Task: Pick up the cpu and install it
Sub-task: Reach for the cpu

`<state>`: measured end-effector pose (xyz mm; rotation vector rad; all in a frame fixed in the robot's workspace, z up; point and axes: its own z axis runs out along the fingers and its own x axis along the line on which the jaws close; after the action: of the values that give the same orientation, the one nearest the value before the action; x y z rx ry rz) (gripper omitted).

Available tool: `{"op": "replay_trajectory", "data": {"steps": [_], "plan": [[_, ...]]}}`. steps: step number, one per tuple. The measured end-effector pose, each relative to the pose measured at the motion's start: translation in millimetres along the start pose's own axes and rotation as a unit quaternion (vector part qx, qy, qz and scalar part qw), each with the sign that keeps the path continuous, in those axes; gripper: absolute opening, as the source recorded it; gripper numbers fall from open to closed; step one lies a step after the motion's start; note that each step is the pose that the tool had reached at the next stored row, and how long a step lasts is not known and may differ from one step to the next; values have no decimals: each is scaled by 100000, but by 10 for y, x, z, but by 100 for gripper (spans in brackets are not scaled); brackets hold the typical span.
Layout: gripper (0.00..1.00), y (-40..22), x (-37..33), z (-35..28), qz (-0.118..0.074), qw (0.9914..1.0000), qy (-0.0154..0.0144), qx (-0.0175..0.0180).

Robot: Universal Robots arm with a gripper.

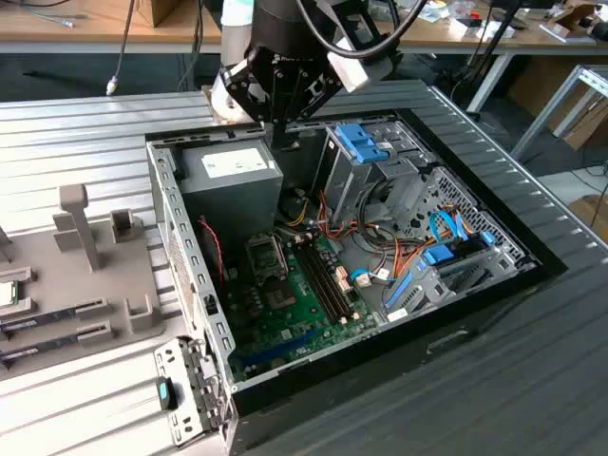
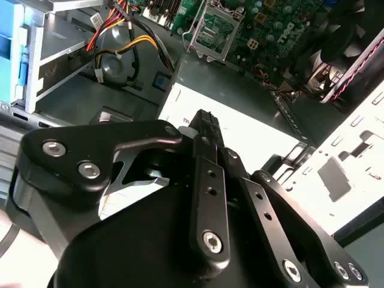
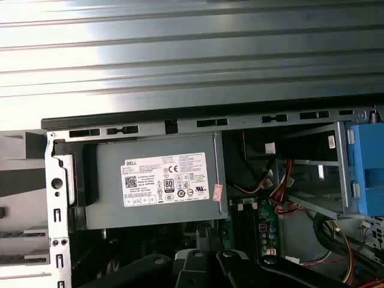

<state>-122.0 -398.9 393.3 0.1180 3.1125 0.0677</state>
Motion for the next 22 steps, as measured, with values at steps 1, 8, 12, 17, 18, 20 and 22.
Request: {"op": "replay_trajectory", "data": {"steps": [1,8,12,17,18,20,22], "plan": [[11,0,1,0,-4,100000,1,2],[11,-2,31,-1,1,100000,0,-1],[11,-3,46,-1,1,100000,1,2],[11,-4,57,-2,1,100000,-1,-1],[11,-4,58,-2,1,100000,1,0],[11,-5,64,-2,5,100000,0,-1],[11,-6,76,-2,-1,100000,1,4]]}}
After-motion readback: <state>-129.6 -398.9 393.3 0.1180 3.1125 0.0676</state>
